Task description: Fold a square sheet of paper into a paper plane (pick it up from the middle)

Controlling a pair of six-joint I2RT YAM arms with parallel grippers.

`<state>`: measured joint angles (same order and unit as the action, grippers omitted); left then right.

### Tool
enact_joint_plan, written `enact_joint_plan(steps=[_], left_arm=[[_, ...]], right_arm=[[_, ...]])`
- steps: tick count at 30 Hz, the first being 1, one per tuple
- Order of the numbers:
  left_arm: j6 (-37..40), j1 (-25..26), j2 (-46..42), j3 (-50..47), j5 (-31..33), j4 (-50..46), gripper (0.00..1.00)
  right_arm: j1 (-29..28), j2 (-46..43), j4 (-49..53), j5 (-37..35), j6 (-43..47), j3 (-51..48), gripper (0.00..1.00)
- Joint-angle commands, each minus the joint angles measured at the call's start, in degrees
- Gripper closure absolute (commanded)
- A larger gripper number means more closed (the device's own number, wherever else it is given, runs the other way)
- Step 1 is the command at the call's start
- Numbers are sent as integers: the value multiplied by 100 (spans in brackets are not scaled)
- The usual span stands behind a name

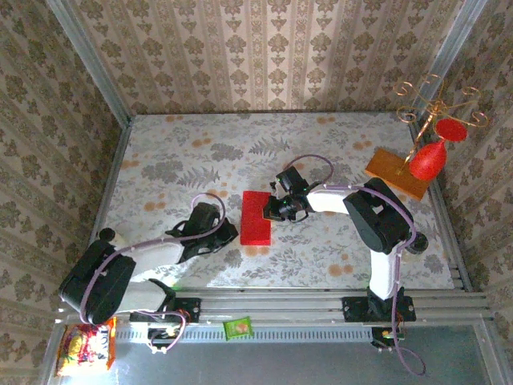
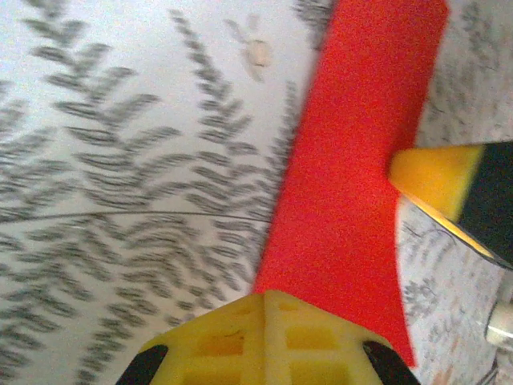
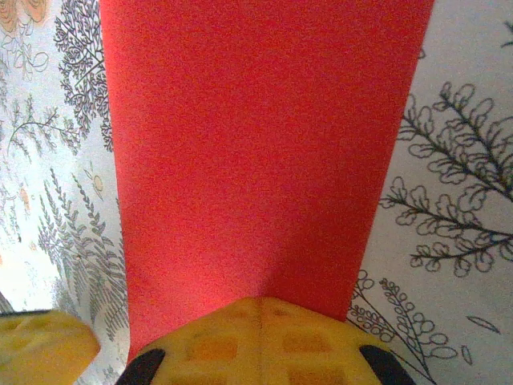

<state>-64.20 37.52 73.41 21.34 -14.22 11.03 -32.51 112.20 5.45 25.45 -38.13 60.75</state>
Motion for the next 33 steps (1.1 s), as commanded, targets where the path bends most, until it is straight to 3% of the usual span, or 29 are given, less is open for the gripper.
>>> enact_joint_plan(steps=[1, 7, 14, 19, 24, 28, 33], left_arm=[[348, 227, -16, 362, 187, -76, 100], [161, 343, 861, 529, -222, 368, 100], [-344, 405, 1260, 28, -39, 912, 100], [-467, 438, 915, -312, 100, 721, 100], [-77, 486, 595, -166, -54, -361, 100], [-68, 477, -6, -236, 210, -992, 100], [140, 491, -757, -86, 328, -976, 100]], right_arm=[[100, 838, 1364, -1549, 81, -591, 95], [100, 812, 1299, -1524, 86, -619, 95], [105, 814, 1307, -1560, 148, -579, 95], [113, 817, 1338, -1618, 200, -550, 95], [122, 847, 1340, -1631, 223, -496, 95], [122, 864, 1334, -1631, 245, -462, 95], [122, 888, 1285, -1579, 225, -440, 95]])
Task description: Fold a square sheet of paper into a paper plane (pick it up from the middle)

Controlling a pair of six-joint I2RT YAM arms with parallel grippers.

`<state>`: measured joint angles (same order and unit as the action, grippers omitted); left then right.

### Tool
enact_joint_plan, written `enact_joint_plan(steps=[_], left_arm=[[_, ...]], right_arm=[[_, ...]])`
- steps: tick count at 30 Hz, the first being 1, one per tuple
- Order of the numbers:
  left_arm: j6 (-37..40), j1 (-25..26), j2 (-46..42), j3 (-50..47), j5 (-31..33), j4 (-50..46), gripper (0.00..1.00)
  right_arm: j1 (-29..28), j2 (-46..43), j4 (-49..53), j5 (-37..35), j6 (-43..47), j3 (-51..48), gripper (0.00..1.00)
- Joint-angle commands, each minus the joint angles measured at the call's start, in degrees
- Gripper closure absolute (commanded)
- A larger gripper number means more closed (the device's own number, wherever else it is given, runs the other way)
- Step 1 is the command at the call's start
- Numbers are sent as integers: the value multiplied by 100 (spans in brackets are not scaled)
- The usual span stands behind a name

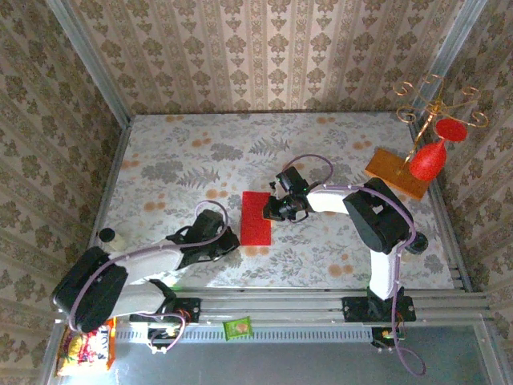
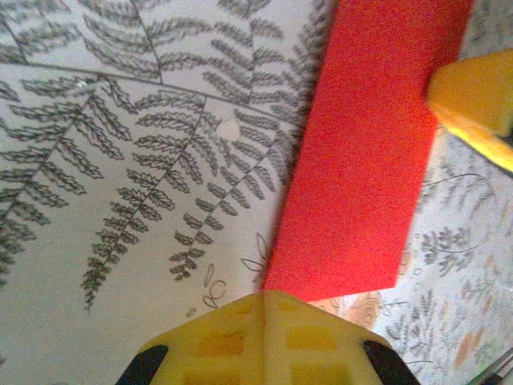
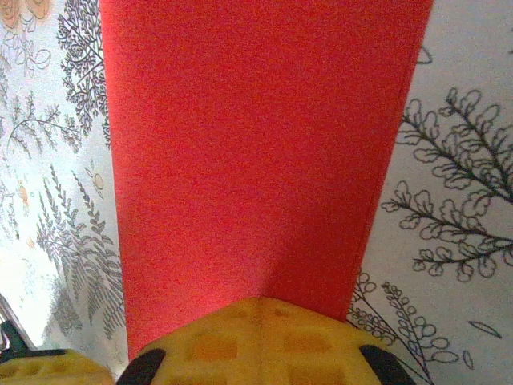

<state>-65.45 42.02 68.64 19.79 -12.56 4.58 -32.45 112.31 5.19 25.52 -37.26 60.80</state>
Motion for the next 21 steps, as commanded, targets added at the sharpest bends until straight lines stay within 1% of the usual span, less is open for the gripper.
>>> enact_joint_plan(steps=[1, 4, 7, 10, 13, 16, 18, 21], left_arm=[[349, 45, -335, 129, 100, -196, 100], [571, 53, -194, 344, -69, 185, 100], [748, 63, 372, 627, -281, 314, 100], [702, 120, 1017, 713, -462, 748, 100], [491, 131, 1447, 640, -351, 805, 100], [203, 122, 1518, 288, -189, 924, 100], [134, 113, 1433, 64, -198, 941, 100], [131, 102, 1025, -169, -177, 694, 100]], right_arm=[[116, 866, 1283, -1585, 132, -458, 95], [117, 848, 1187, -1591, 148, -513, 95], [116, 839, 1100, -1598, 162, -554, 95], [116, 804, 1050, -1585, 152, -590, 95], [116, 751, 1062, -1575, 140, -606, 95], [116, 701, 1109, -1590, 139, -604, 95], [116, 687, 1173, -1631, 168, -568, 95], [117, 678, 1339, -1690, 233, -474, 95]])
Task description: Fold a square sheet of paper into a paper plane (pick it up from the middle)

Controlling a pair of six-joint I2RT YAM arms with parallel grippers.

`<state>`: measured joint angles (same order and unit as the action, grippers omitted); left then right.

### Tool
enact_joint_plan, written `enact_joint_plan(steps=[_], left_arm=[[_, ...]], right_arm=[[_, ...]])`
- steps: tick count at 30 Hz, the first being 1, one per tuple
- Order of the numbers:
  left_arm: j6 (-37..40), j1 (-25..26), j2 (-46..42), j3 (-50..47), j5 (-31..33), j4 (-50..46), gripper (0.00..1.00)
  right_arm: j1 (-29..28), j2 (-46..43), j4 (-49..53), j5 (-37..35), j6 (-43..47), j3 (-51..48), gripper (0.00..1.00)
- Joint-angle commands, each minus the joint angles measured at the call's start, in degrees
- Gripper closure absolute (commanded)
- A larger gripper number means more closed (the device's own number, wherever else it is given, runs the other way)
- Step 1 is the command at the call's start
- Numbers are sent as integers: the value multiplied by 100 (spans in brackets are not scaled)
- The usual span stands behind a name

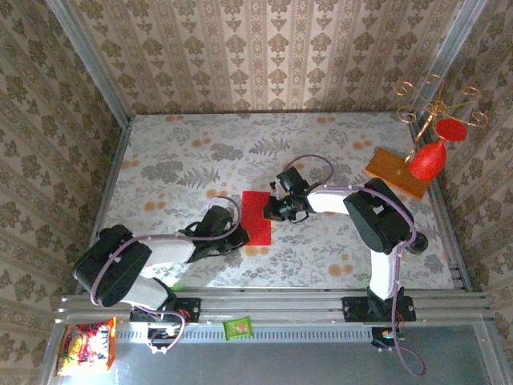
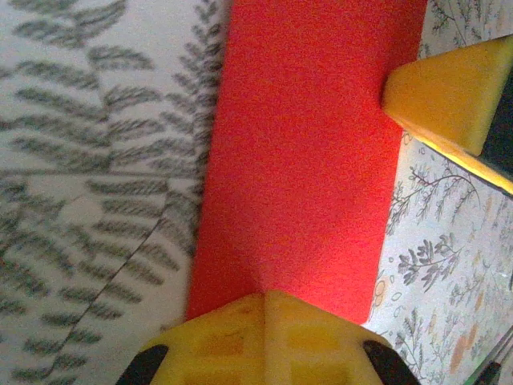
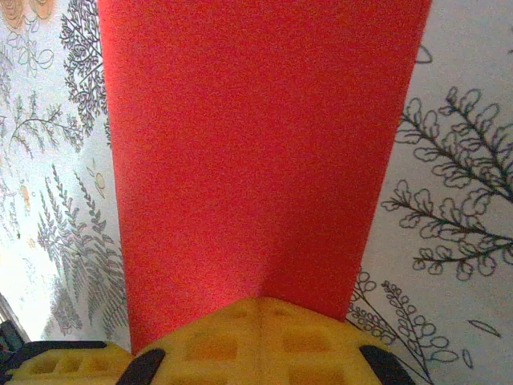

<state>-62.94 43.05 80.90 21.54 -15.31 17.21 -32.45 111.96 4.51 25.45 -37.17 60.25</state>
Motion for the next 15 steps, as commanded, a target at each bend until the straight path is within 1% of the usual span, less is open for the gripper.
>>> enact_joint_plan(steps=[1, 5, 7, 8, 11, 15], left_arm=[[-73, -20, -449, -369, 128, -738, 100], [389, -202, -1350, -167, 215, -1634, 100], [697, -402, -1591, 11, 121, -1895, 100], [844, -545, -1637, 95, 21, -1931, 98], [1158, -981, -1422, 313, -410, -1756, 92], [1374, -1230, -787, 733, -851, -1337, 80]], right_arm=[[116, 697, 1454, -1684, 244, -381, 95], [118, 570, 1561, -1622, 372, -273, 94], [109, 465, 1543, -1472, 465, -197, 92], [100, 402, 1529, -1362, 506, -145, 91], [47, 191, 1466, -1032, 516, 35, 87], [-41, -152, 1289, -662, 101, 185, 82]])
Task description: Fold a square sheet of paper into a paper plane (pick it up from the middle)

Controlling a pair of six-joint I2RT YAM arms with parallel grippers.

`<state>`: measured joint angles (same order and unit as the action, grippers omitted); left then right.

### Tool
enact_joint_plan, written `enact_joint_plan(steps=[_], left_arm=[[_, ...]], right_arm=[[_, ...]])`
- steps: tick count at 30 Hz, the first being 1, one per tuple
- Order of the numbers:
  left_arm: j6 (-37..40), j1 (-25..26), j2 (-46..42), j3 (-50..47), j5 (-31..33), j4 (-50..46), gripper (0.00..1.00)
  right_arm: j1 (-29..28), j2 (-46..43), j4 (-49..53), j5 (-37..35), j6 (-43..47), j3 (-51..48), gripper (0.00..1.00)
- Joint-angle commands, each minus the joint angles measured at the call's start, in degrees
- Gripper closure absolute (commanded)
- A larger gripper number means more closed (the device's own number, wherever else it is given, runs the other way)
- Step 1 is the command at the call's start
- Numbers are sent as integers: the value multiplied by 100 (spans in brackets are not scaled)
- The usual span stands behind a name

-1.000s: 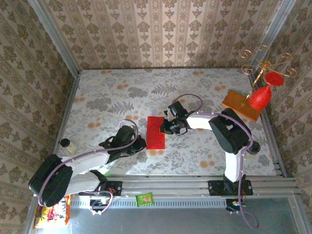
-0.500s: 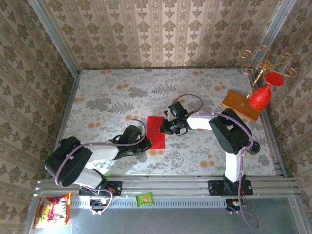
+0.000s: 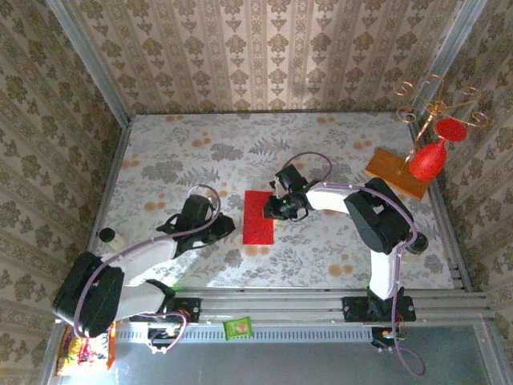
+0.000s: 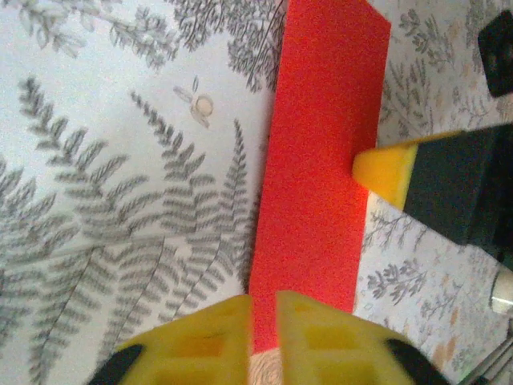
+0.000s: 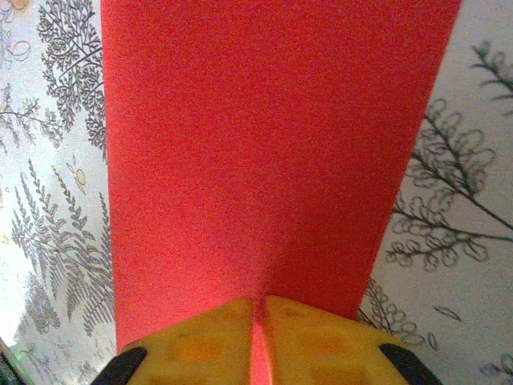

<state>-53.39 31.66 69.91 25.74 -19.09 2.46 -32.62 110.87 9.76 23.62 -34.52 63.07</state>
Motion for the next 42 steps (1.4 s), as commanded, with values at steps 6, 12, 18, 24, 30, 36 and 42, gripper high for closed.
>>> enact_joint_plan(steps=[6, 12, 18, 24, 30, 36, 42], left_arm=[[638, -134, 1439, 1138, -983, 568, 72], [740, -100, 2572, 2027, -1462, 639, 71], [971, -107, 3289, 2623, -1529, 294, 72], [1378, -140, 3571, 2897, -1337, -163, 74], [1420, -151, 3761, 3125, -1169, -668, 76], [1314, -143, 3820, 3098, -975, -882, 79], [1192, -134, 3725, 3038, -854, -962, 81]], right_arm=[[-18, -802, 248, -473, -803, -276, 69], [138, -1466, -105, -849, -1461, -965, 60], [274, -1916, -98, -1171, -1846, -1410, 58], [268, -2084, 260, -1244, -1977, -1460, 57], [256, -2373, 256, -1195, -2137, -1744, 56], [191, -2430, 248, -997, -2134, -1862, 56], [121, -2542, -172, -633, -2339, -2152, 56]])
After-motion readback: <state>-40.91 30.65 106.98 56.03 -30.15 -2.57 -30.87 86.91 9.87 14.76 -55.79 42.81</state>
